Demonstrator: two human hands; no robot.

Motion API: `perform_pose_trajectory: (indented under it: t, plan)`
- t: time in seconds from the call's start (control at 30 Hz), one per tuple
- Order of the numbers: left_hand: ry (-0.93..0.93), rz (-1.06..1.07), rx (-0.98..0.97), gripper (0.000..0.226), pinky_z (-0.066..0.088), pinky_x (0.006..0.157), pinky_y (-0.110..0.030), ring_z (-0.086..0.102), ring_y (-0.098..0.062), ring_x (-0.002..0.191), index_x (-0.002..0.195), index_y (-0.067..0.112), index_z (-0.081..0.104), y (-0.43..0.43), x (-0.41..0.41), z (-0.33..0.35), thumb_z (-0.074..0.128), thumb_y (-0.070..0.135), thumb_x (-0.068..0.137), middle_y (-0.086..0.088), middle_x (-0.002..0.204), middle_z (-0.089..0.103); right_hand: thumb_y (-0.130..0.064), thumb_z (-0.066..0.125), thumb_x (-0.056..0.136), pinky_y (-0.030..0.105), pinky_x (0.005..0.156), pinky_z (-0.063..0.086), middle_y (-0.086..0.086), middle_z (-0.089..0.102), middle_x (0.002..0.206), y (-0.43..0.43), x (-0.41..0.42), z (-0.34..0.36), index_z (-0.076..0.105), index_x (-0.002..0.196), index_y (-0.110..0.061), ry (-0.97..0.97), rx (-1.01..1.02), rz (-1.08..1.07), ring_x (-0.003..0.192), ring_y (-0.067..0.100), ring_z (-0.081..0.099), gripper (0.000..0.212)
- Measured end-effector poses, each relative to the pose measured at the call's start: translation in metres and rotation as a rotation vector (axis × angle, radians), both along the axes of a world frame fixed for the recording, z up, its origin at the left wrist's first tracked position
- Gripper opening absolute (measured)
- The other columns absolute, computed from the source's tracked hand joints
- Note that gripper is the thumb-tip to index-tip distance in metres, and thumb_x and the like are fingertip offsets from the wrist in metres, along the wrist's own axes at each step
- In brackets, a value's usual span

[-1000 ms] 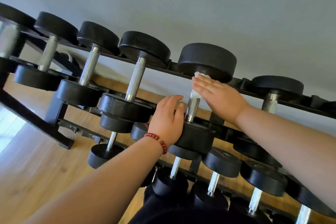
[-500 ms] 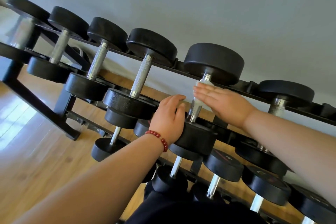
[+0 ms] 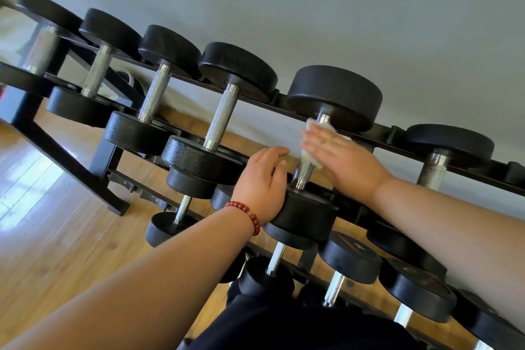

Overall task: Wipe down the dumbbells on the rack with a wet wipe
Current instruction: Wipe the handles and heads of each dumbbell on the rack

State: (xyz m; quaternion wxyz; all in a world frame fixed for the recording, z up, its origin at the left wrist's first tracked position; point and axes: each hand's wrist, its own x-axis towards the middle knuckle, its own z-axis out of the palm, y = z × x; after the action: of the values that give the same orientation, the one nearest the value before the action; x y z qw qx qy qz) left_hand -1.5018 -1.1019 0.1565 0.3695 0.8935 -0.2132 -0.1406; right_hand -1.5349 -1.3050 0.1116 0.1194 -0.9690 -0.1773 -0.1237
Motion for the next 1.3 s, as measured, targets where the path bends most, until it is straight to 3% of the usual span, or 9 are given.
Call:
perform_pose_trajectory:
  t: [0.2, 0.33, 0.43, 0.6, 0.73, 0.9, 1.07, 1.2, 1.3]
  plan:
    - [0.001, 0.004, -0.001, 0.035, 0.029, 0.098, -0.017, 0.041, -0.010, 0.127, 0.133, 0.020, 0.053, 0.001, 0.000, 0.000, 0.036, 0.021, 0.103, 0.004, 0.134, 0.052, 0.016, 0.057, 0.071, 0.037, 0.104, 0.040, 0.019, 0.051, 0.140, -0.016, 0.011, 0.014, 0.055, 0.133, 0.000, -0.057, -0.025, -0.028, 0.130, 0.032, 0.048, 0.064]
    - [0.002, 0.012, -0.010, 0.033, 0.030, 0.099, -0.019, 0.042, -0.012, 0.127, 0.131, 0.018, 0.054, 0.000, -0.001, 0.000, 0.038, 0.020, 0.102, 0.002, 0.133, 0.053, 0.018, 0.062, 0.072, 0.053, 0.109, 0.033, 0.018, 0.045, 0.146, 0.010, -0.006, -0.004, 0.050, 0.138, -0.003, 0.038, 0.117, -0.037, 0.136, 0.031, 0.037, 0.070]
    - [0.006, 0.009, -0.004, 0.033, 0.028, 0.099, -0.018, 0.041, -0.011, 0.128, 0.131, 0.019, 0.054, 0.000, -0.001, 0.001, 0.037, 0.019, 0.103, 0.003, 0.133, 0.052, 0.008, 0.055, 0.081, 0.047, 0.112, 0.034, 0.011, 0.043, 0.148, -0.008, -0.005, -0.002, 0.047, 0.142, -0.010, 0.072, 0.054, 0.144, 0.138, 0.027, 0.039, 0.064]
    - [0.012, 0.020, 0.000, 0.034, 0.026, 0.100, -0.016, 0.039, -0.010, 0.129, 0.133, 0.020, 0.053, 0.001, -0.001, 0.002, 0.037, 0.020, 0.102, 0.004, 0.135, 0.051, 0.007, 0.044, 0.083, 0.054, 0.109, 0.038, 0.010, 0.033, 0.153, -0.003, 0.007, 0.000, 0.044, 0.143, -0.007, 0.057, 0.095, -0.123, 0.142, 0.027, 0.031, 0.062]
    - [0.000, 0.027, 0.005, 0.034, 0.026, 0.100, -0.015, 0.038, -0.010, 0.131, 0.133, 0.019, 0.052, 0.000, -0.002, 0.003, 0.038, 0.020, 0.102, 0.004, 0.136, 0.050, 0.006, 0.056, 0.079, 0.053, 0.106, 0.037, 0.011, 0.041, 0.150, -0.006, -0.008, -0.005, 0.045, 0.143, -0.011, 0.062, 0.001, 0.198, 0.137, 0.031, 0.038, 0.067]
    - [0.005, 0.039, 0.009, 0.035, 0.021, 0.086, 0.003, 0.038, -0.008, 0.129, 0.134, 0.021, 0.052, 0.001, -0.002, 0.001, 0.037, 0.021, 0.103, 0.006, 0.136, 0.048, 0.005, 0.042, 0.080, 0.053, 0.106, 0.040, 0.018, 0.046, 0.146, -0.008, 0.011, 0.002, 0.051, 0.137, -0.002, -0.006, 0.030, -0.073, 0.136, 0.032, 0.041, 0.058]
    - [-0.017, 0.047, 0.009, 0.035, 0.025, 0.099, -0.015, 0.038, -0.010, 0.132, 0.134, 0.020, 0.051, 0.000, -0.003, 0.001, 0.037, 0.020, 0.102, 0.004, 0.138, 0.049, 0.004, 0.055, 0.084, 0.047, 0.108, 0.036, 0.011, 0.049, 0.144, -0.013, -0.003, -0.002, 0.050, 0.139, -0.009, 0.035, -0.051, 0.302, 0.134, 0.027, 0.044, 0.057]
    - [-0.012, 0.060, 0.002, 0.035, 0.025, 0.101, -0.016, 0.038, -0.011, 0.131, 0.135, 0.019, 0.051, 0.001, -0.004, 0.002, 0.036, 0.019, 0.103, 0.003, 0.137, 0.049, -0.006, 0.031, 0.082, 0.035, 0.112, 0.031, 0.015, 0.049, 0.143, -0.018, 0.012, 0.011, 0.053, 0.136, -0.005, 0.010, -0.013, -0.002, 0.132, 0.030, 0.047, 0.059]
    - [-0.034, 0.066, 0.009, 0.035, 0.026, 0.101, -0.017, 0.040, -0.012, 0.131, 0.134, 0.017, 0.052, 0.001, -0.005, 0.002, 0.036, 0.019, 0.103, 0.003, 0.136, 0.051, -0.005, 0.038, 0.084, 0.037, 0.117, 0.026, 0.013, 0.045, 0.146, -0.002, -0.001, -0.005, 0.046, 0.140, -0.006, 0.026, -0.018, 0.141, 0.138, 0.028, 0.039, 0.057]
